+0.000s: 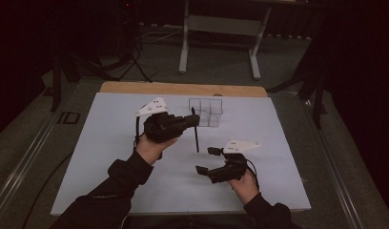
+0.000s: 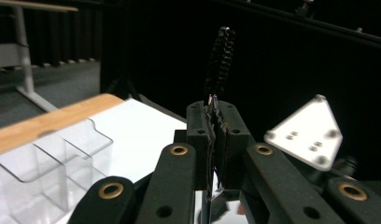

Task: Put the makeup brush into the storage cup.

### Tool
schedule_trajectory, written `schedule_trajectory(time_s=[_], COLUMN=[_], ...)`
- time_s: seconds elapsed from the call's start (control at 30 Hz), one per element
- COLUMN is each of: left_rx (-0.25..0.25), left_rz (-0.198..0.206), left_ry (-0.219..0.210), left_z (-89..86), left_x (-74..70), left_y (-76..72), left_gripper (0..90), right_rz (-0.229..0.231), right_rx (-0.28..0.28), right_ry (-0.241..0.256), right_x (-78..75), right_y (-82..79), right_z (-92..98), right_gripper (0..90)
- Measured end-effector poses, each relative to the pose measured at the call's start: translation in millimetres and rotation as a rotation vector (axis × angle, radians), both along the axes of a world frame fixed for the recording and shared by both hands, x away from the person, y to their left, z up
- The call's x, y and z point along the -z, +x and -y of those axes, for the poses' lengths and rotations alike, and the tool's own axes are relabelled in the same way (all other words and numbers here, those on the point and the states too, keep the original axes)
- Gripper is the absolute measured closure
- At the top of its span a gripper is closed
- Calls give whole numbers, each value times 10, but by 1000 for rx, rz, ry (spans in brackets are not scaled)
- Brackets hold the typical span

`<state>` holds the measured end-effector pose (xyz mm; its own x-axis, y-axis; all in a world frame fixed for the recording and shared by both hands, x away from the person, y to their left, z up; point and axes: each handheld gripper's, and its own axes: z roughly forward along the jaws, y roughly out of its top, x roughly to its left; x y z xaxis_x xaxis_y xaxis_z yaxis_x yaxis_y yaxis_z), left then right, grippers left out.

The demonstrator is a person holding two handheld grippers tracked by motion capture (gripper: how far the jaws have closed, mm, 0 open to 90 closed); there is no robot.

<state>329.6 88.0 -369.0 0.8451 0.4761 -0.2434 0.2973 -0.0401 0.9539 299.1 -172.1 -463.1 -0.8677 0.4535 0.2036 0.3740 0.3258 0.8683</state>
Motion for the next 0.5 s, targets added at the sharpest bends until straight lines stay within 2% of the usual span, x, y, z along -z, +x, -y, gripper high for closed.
schedule_trajectory(time_s=[0.17, 0.5], left_rx=[-22, -76], left_rz=[13, 50], left_ry=[-7, 0], left_z=[-53, -112], left_x=[-95, -304], left_y=[58, 227], left_gripper=[866, 866], right_rz=[62, 86], right_rx=[12, 42], right_ry=[-27, -24], right_x=[-51, -58], right_y=[-76, -101], right_z=[49, 160], right_gripper=[137, 129])
